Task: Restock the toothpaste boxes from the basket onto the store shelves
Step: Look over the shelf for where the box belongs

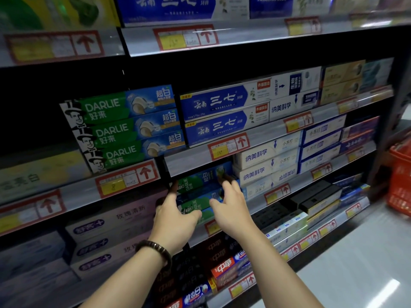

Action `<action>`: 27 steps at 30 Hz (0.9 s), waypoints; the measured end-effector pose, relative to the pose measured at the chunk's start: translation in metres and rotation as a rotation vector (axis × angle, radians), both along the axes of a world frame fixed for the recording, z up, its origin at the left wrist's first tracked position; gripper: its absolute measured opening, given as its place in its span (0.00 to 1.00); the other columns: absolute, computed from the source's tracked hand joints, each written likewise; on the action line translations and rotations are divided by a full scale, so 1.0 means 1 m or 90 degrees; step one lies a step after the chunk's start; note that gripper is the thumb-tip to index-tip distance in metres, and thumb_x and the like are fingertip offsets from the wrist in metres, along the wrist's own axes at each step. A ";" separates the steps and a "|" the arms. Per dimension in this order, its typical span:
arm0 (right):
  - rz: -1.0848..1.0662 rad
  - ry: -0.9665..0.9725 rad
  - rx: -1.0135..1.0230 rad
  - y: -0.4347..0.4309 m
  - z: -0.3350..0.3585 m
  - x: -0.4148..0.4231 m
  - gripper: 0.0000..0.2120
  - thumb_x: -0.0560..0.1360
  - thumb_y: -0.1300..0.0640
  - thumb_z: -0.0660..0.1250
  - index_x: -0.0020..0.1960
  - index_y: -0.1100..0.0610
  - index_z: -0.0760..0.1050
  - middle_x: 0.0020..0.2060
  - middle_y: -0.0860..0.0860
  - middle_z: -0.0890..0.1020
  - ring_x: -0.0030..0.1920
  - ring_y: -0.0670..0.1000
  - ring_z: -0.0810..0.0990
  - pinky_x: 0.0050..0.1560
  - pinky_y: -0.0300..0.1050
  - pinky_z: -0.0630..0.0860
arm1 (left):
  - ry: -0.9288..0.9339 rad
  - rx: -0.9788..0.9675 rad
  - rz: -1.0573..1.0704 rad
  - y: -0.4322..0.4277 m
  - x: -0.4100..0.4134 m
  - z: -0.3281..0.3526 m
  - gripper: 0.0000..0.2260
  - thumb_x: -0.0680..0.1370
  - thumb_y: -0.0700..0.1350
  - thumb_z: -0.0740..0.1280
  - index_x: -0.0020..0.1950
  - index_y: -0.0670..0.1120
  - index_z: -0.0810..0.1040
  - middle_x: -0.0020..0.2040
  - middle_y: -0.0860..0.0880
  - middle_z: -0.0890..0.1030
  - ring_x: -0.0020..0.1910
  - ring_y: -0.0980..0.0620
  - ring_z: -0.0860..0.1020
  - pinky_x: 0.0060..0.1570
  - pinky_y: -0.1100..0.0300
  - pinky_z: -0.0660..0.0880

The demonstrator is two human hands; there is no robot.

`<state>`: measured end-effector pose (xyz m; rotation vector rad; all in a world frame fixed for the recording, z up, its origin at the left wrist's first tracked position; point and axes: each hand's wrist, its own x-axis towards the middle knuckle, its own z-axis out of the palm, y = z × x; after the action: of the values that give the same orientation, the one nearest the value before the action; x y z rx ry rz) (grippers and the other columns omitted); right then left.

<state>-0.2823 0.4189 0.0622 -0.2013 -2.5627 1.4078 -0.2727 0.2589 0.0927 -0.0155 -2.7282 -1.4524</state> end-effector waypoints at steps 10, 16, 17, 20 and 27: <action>-0.054 0.072 -0.028 -0.003 0.000 0.004 0.26 0.83 0.57 0.65 0.80 0.56 0.65 0.77 0.50 0.67 0.77 0.53 0.66 0.76 0.51 0.66 | 0.021 0.007 0.009 -0.001 0.004 0.000 0.39 0.76 0.49 0.76 0.82 0.61 0.59 0.76 0.49 0.69 0.75 0.47 0.69 0.70 0.51 0.69; -0.129 0.136 -0.087 -0.005 0.007 0.021 0.18 0.81 0.58 0.67 0.70 0.50 0.74 0.60 0.44 0.77 0.51 0.43 0.78 0.51 0.38 0.72 | 0.008 0.009 0.038 -0.004 0.018 0.007 0.35 0.79 0.49 0.73 0.82 0.50 0.61 0.77 0.46 0.68 0.71 0.46 0.71 0.64 0.55 0.69; -0.128 0.136 -0.097 -0.005 0.008 0.025 0.17 0.81 0.59 0.67 0.69 0.49 0.75 0.58 0.44 0.79 0.49 0.42 0.78 0.48 0.35 0.71 | 0.002 0.016 0.045 -0.006 0.022 0.008 0.35 0.79 0.49 0.73 0.82 0.48 0.60 0.75 0.46 0.70 0.66 0.49 0.74 0.59 0.59 0.70; -0.126 0.131 -0.124 -0.007 0.011 0.039 0.14 0.81 0.60 0.67 0.65 0.48 0.77 0.53 0.43 0.81 0.48 0.42 0.79 0.43 0.30 0.71 | -0.006 0.040 0.057 -0.015 0.035 0.011 0.31 0.78 0.48 0.74 0.78 0.51 0.65 0.56 0.50 0.82 0.49 0.56 0.80 0.46 0.60 0.76; -0.074 0.050 -0.156 -0.021 0.026 0.072 0.12 0.82 0.59 0.67 0.64 0.49 0.77 0.47 0.46 0.84 0.45 0.42 0.81 0.35 0.26 0.73 | -0.051 0.098 0.053 -0.052 0.071 0.015 0.22 0.79 0.43 0.74 0.69 0.56 0.72 0.58 0.57 0.80 0.54 0.54 0.81 0.57 0.46 0.81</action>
<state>-0.2106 0.3984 0.0878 -0.3215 -2.2734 1.6476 -0.2020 0.2072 0.1076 0.1638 -2.6326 -1.6698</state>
